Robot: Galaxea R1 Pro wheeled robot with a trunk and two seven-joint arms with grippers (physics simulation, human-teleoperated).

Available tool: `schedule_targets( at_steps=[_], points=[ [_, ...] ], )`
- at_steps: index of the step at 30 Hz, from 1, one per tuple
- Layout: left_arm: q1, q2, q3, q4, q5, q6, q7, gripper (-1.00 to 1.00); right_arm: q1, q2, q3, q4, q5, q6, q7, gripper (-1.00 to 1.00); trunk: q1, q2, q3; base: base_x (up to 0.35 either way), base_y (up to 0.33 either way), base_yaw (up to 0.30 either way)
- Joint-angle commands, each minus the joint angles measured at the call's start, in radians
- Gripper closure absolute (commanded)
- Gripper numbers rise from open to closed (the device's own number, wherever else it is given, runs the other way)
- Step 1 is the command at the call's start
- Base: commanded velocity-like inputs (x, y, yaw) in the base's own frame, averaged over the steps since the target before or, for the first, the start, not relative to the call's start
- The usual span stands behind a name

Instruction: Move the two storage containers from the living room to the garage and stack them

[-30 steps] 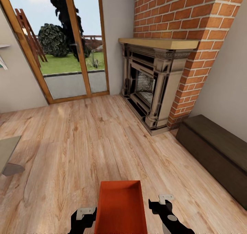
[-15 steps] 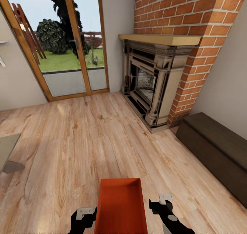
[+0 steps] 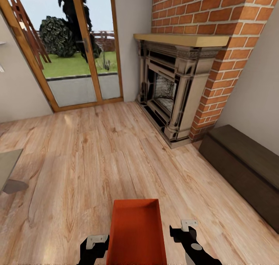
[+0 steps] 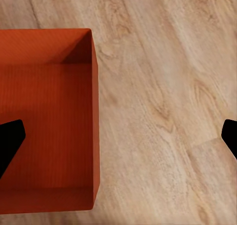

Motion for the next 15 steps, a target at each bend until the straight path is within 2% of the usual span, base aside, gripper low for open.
schedule_targets(
  at_steps=[1, 15],
  points=[
    [-0.001, -0.001, 0.003, 0.001, 0.0, -0.003, -0.001, -1.0, -0.001, 0.0, 0.003, 0.001, 0.001, -0.003, -0.005, -1.0, 0.0, 0.0, -0.002, 0.0, 0.0, 0.0],
    [-0.001, -0.001, 0.003, 0.001, 0.0, -0.004, -0.001, -1.0, -0.001, 0.0, 0.003, 0.001, 0.001, -0.003, -0.005, -1.0, 0.0, 0.0, -0.025, 0.0, 0.0, 0.0]
  ],
)
